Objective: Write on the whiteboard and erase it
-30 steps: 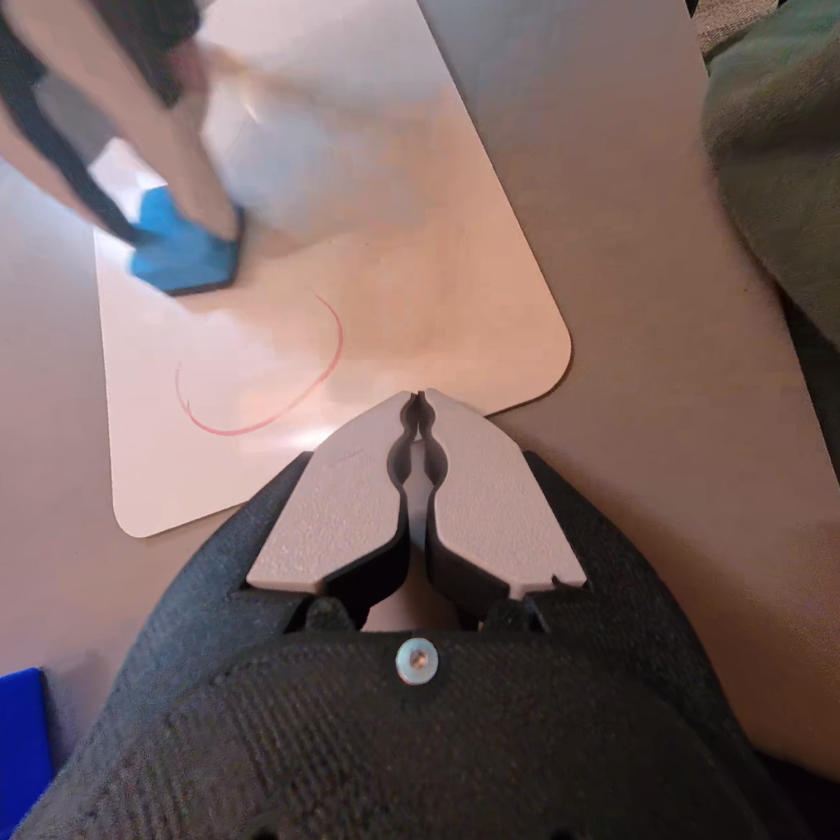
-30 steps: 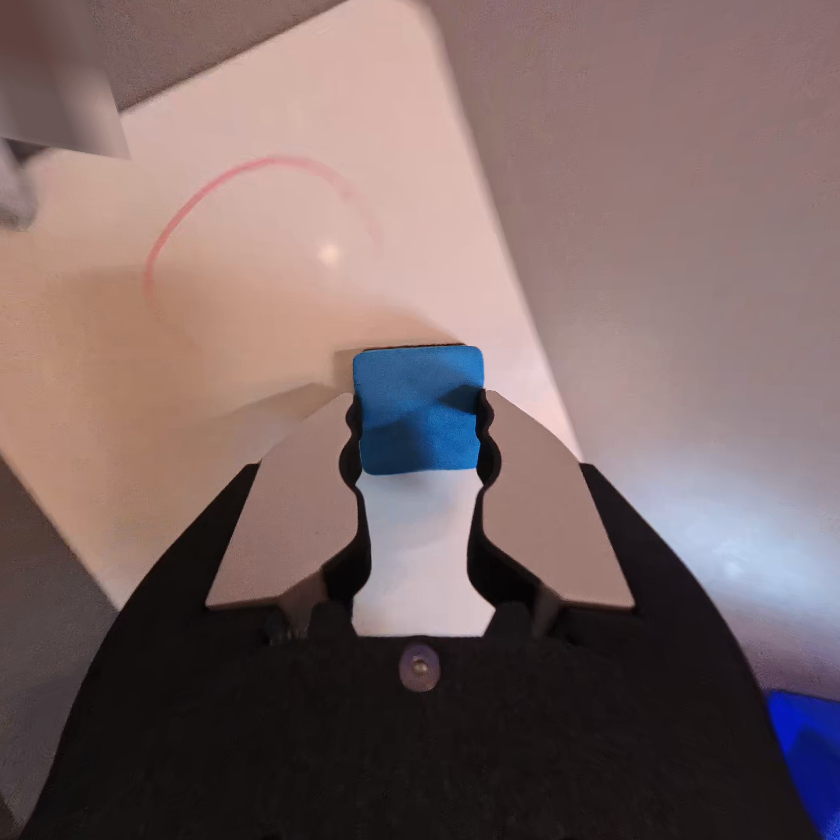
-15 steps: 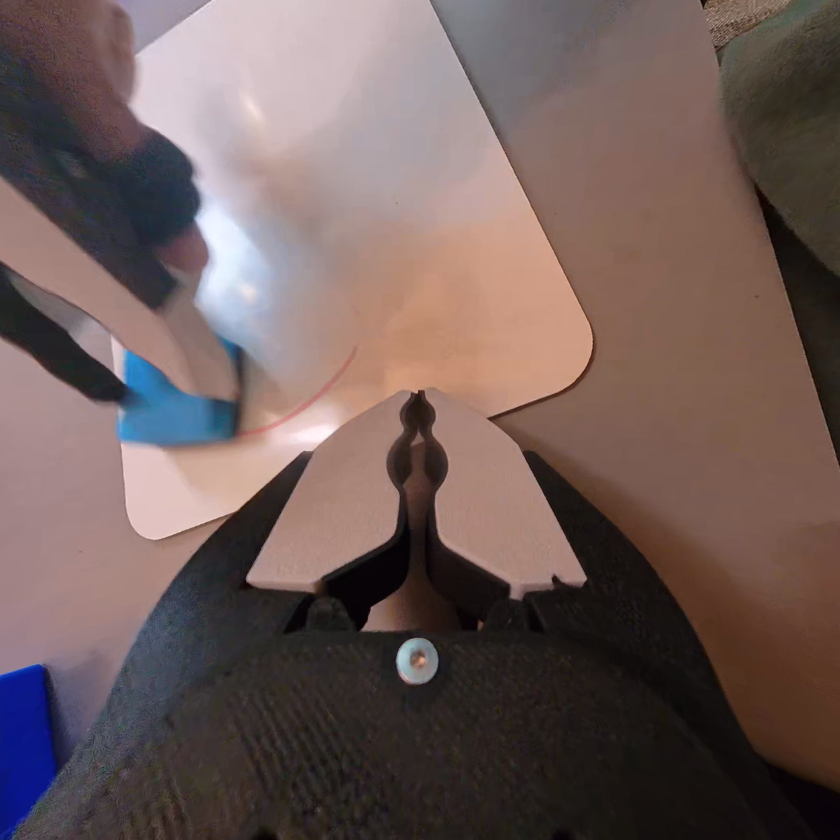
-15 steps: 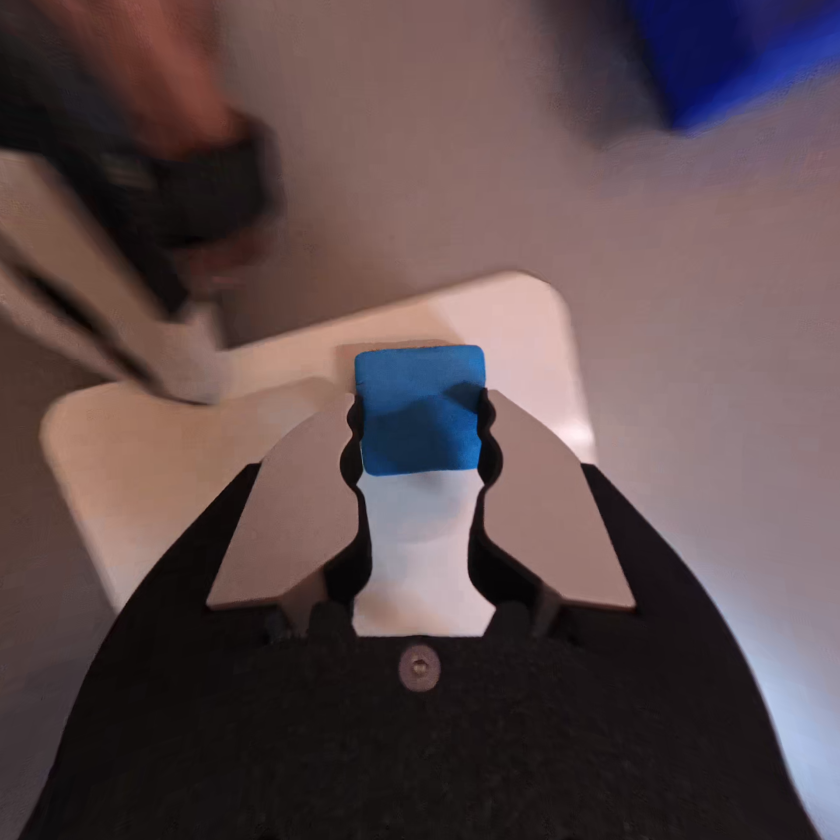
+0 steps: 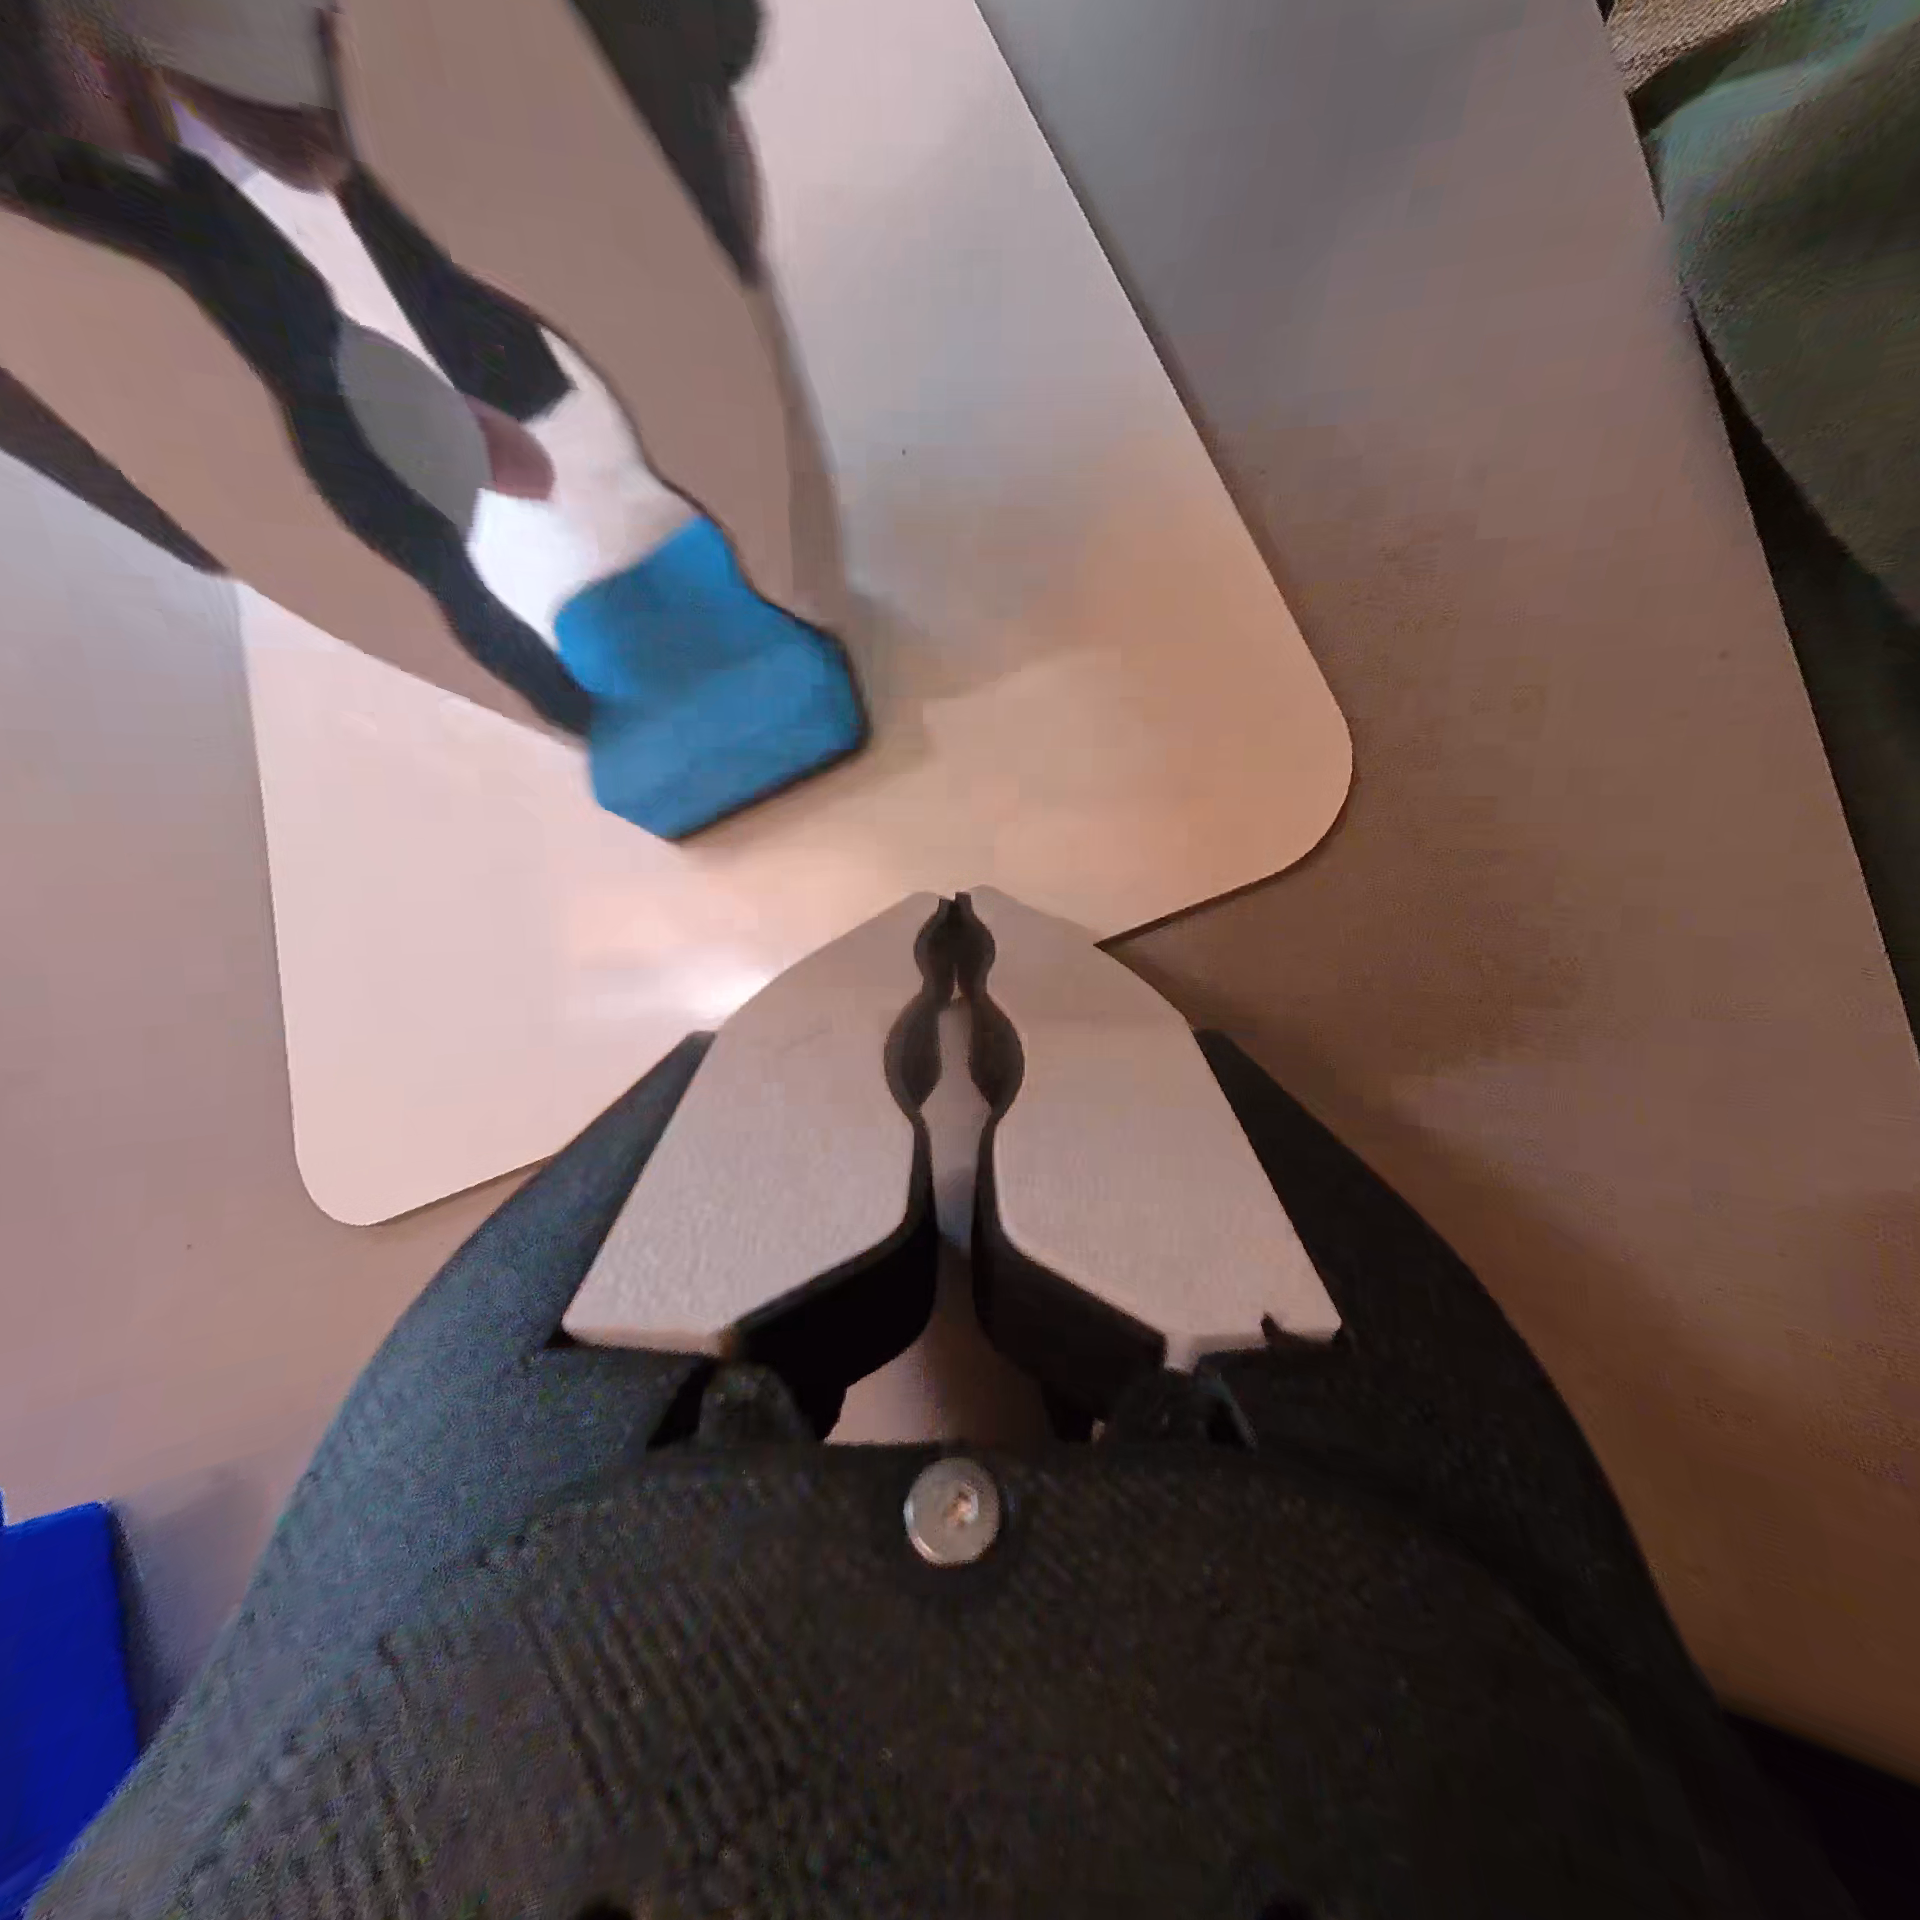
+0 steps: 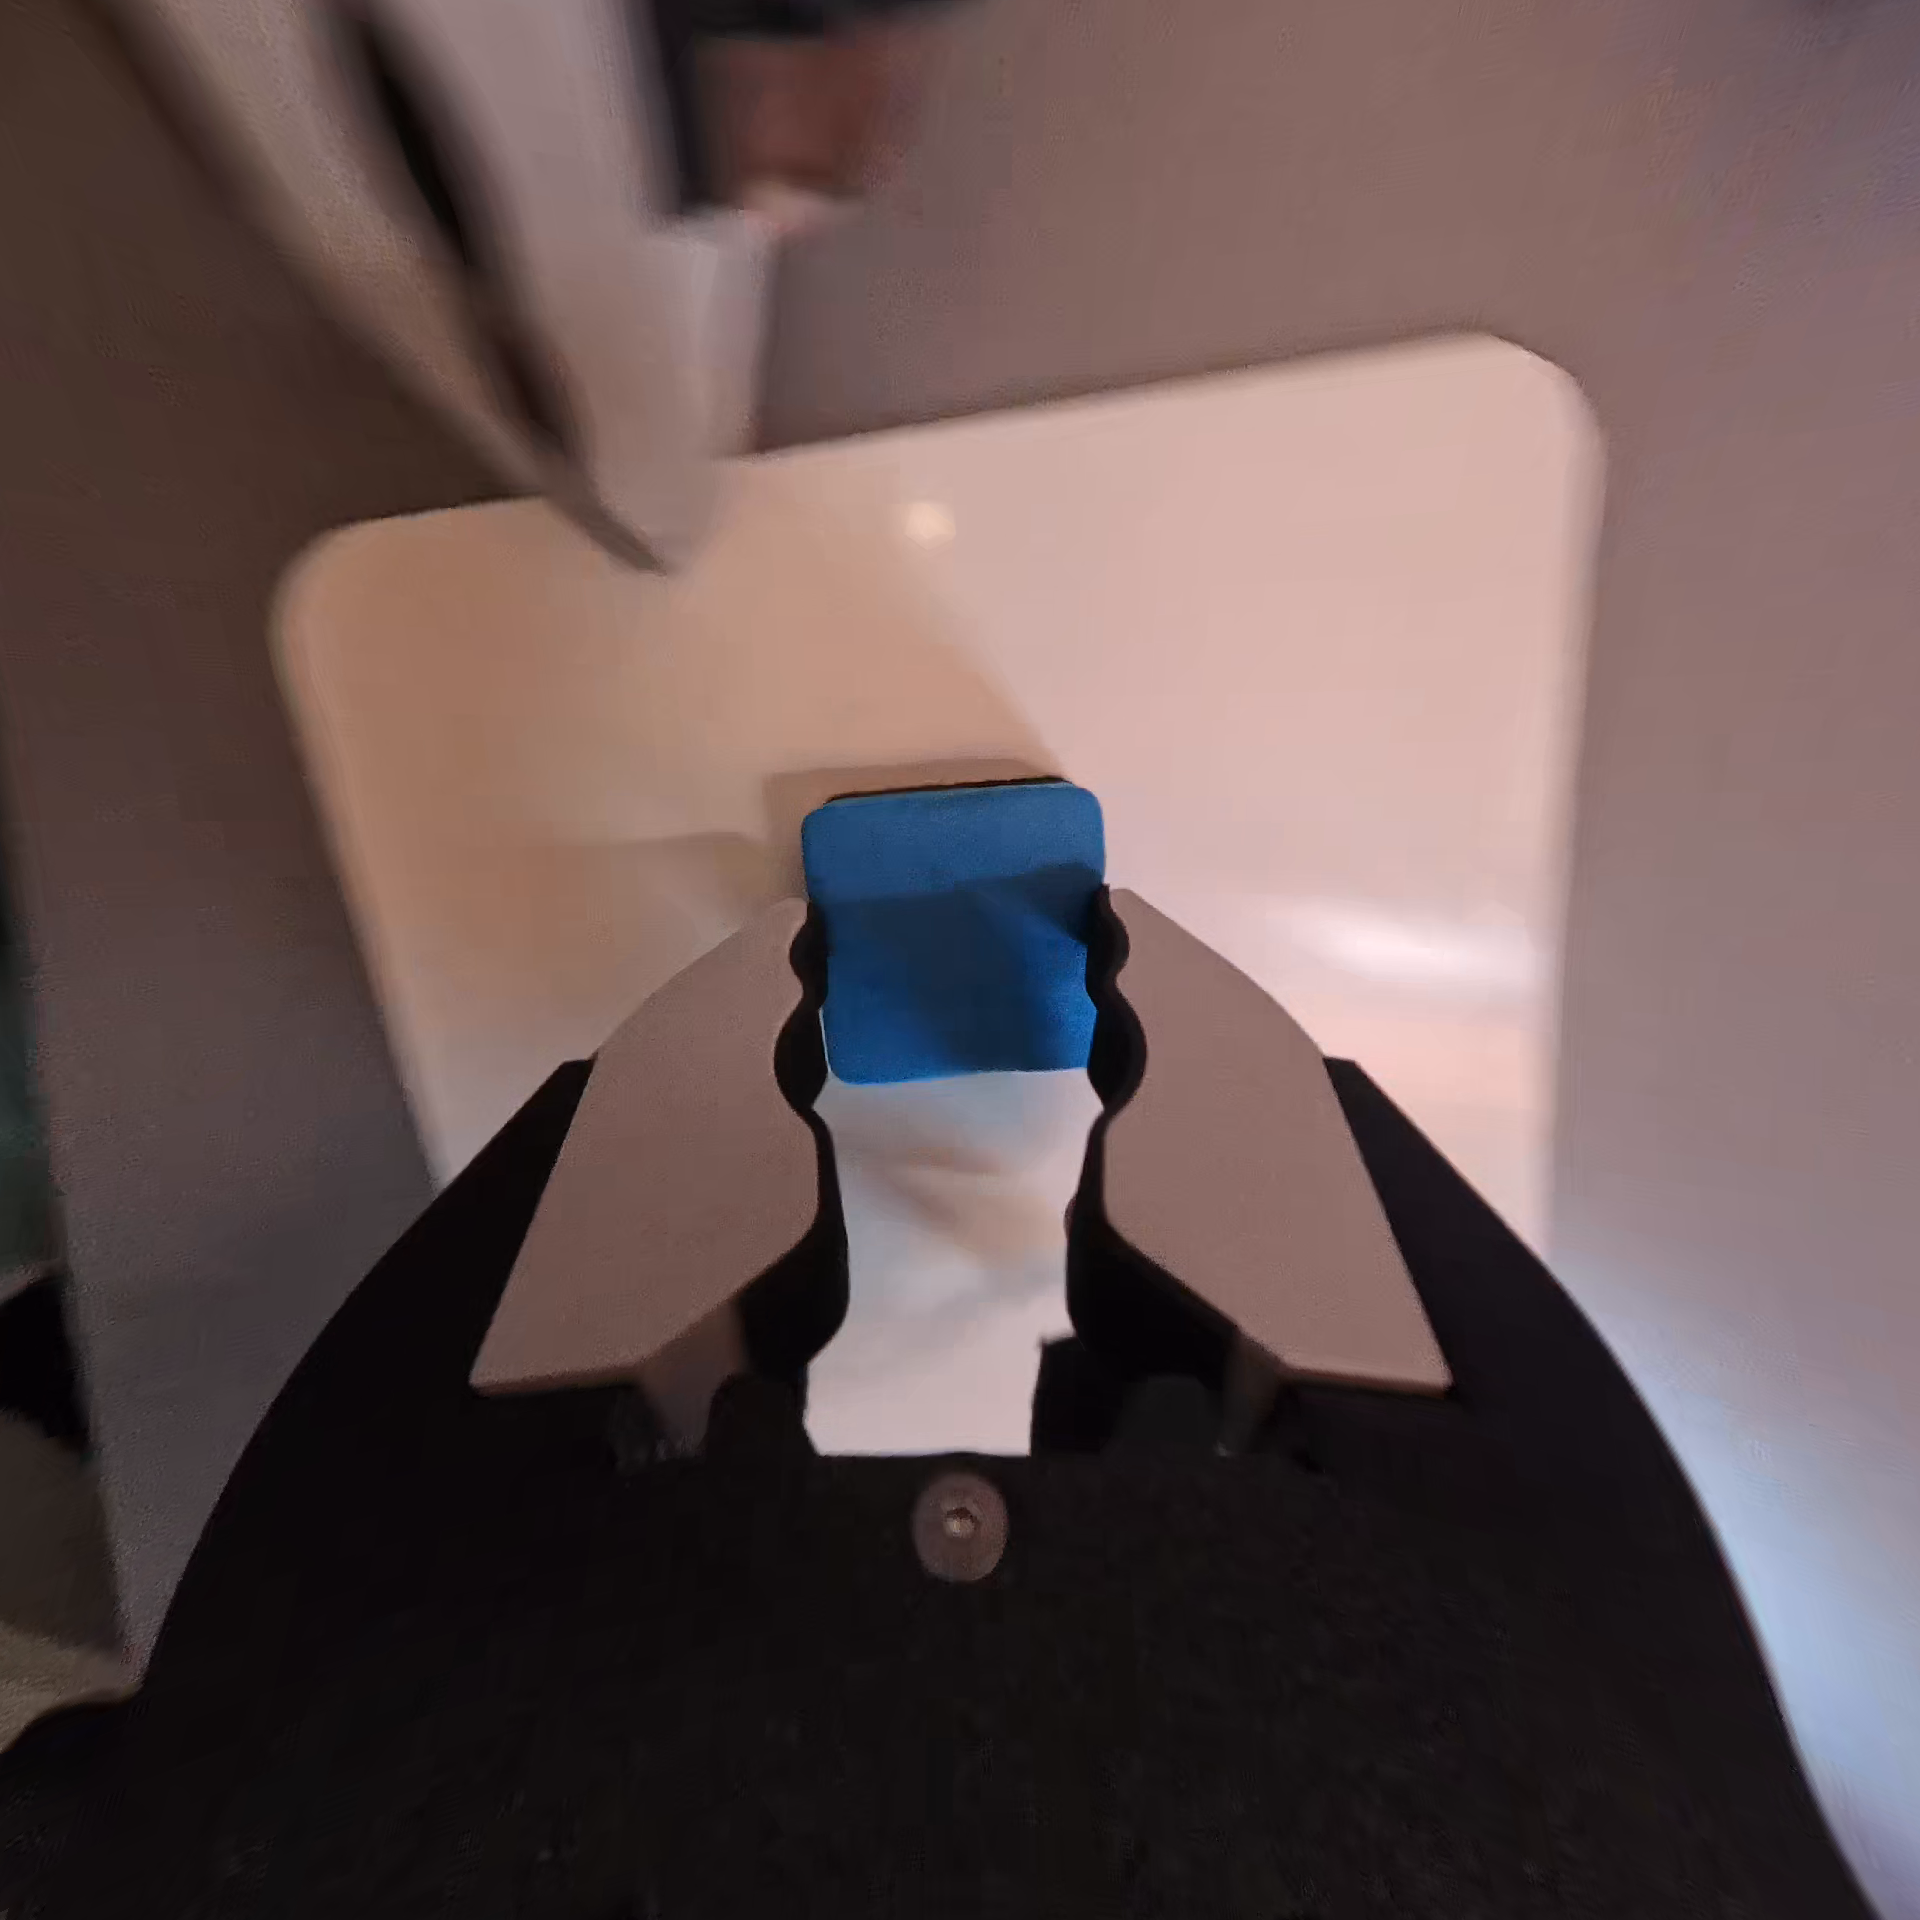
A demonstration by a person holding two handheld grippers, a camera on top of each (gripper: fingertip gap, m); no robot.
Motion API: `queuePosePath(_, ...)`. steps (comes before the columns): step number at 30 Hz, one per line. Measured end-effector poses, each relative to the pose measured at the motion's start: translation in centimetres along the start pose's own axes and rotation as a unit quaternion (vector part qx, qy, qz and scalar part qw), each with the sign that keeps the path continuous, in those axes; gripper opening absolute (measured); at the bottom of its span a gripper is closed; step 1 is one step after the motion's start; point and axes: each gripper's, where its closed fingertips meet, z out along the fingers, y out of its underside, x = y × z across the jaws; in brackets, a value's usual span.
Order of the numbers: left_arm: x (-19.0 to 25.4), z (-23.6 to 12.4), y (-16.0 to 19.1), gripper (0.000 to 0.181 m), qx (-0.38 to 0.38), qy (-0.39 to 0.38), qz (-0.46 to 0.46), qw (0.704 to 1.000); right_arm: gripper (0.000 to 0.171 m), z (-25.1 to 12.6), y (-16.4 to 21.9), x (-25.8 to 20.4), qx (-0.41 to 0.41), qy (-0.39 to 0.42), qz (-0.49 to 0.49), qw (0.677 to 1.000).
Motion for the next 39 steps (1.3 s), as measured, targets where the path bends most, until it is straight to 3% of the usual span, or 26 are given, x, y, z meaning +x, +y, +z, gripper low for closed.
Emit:
queuePosePath(2,0.0,0.0,0.0,0.000,-0.001,0.002,-0.002,1.000,0.049,-0.3,0.4,5.4,0.000,0.057,0.048,0.997)
queuePosePath(4,-0.1,0.1,0.0,0.000,-0.001,-0.001,-0.004,1.000,0.049,0.4,-1.5,7.8,0.031,0.070,0.077,0.994)
queuePosePath(7,0.0,0.1,0.0,0.000,-0.002,-0.004,-0.002,1.000,0.049,1.3,-3.5,1.4,0.040,0.028,-0.004,0.999)
queuePosePath(9,0.1,0.1,-0.1,0.000,-0.001,0.001,-0.003,1.000,0.049,0.7,-1.6,-2.4,0.027,0.009,-0.039,0.999)
queuePosePath(11,0.1,0.1,-0.1,0.000,-0.002,0.001,-0.001,1.000,0.049,-0.3,1.2,-1.2,0.016,0.018,0.003,1.000)
queuePosePath(13,0.2,0.1,-0.2,0.000,-0.004,0.000,0.001,1.000,0.049,-1.0,2.8,3.4,0.009,0.063,0.068,0.996)
queuePosePath(15,0.1,0.1,-0.2,0.000,-0.005,-0.003,-0.001,1.000,0.049,-0.4,0.8,5.5,0.024,0.081,0.093,0.992)
queuePosePath(18,0.1,0.1,-0.2,0.000,-0.005,-0.003,-0.003,1.000,0.049,1.2,-3.1,0.4,0.038,0.045,0.007,0.998)
queuePosePath(20,0.1,0.1,-0.2,0.000,-0.005,-0.003,-0.002,1.000,0.049,0.9,-1.7,-3.9,0.021,0.020,-0.031,0.999)
queuePosePath(22,0.2,0.1,-0.2,0.000,-0.005,-0.007,0.002,1.000,0.049,-0.2,1.2,-4.8,0.024,0.020,-0.005,0.999)
queuePosePath(26,0.1,0.2,-0.3,0.000,-0.001,-0.005,-0.006,1.000,0.049,-2.9,7.1,2.2,0.011,0.164,0.117,0.979)
queuePosePath(32,-2.1,-1.2,-2.2,0.000,0.110,-0.007,-0.116,0.987,0.050,-6.9,6.9,6.8,0.072,0.372,0.125,0.917)
queuePosePath(39,-7.3,-2.7,-2.7,0.000,0.168,-0.066,-0.206,0.962,0.050,-8.4,10.3,9.1,0.063,0.437,0.139,0.886)
